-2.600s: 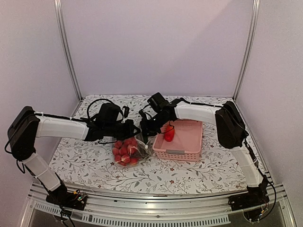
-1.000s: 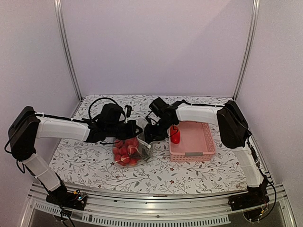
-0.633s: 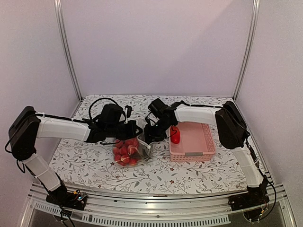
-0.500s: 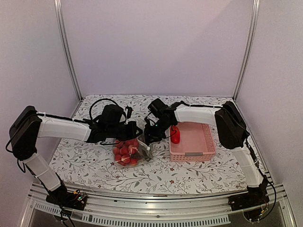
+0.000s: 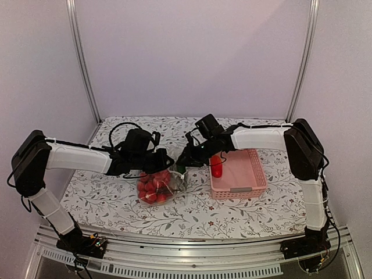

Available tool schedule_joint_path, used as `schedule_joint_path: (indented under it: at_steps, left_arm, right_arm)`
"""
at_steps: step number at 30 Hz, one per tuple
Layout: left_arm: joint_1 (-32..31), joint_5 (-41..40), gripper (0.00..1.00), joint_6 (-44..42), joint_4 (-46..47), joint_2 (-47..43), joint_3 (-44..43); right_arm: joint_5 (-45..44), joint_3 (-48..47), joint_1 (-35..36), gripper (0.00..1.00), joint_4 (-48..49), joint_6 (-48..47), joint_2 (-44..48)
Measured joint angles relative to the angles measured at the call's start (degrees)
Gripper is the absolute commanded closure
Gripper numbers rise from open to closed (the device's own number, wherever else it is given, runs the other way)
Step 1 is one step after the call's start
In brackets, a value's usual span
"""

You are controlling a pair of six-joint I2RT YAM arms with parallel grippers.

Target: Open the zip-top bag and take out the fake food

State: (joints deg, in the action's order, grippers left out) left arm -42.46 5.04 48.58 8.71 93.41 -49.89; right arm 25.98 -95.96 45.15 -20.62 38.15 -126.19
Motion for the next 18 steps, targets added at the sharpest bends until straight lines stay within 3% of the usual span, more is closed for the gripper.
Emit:
schedule_joint_path:
  at_steps: [10, 18]
  left_arm:
    - [0.24, -0.59, 1.00, 2.14, 0.04, 0.00, 0.00]
    - [0.24, -0.55, 1.00, 2.49, 0.15, -0.02, 0.22]
  right_arm:
    - [-1.73, 12.61, -0.35, 0.94, 17.84, 1.55, 11.04]
    - [-4.28, 15.41, -2.14, 0.92, 26.32, 1.46, 14.21]
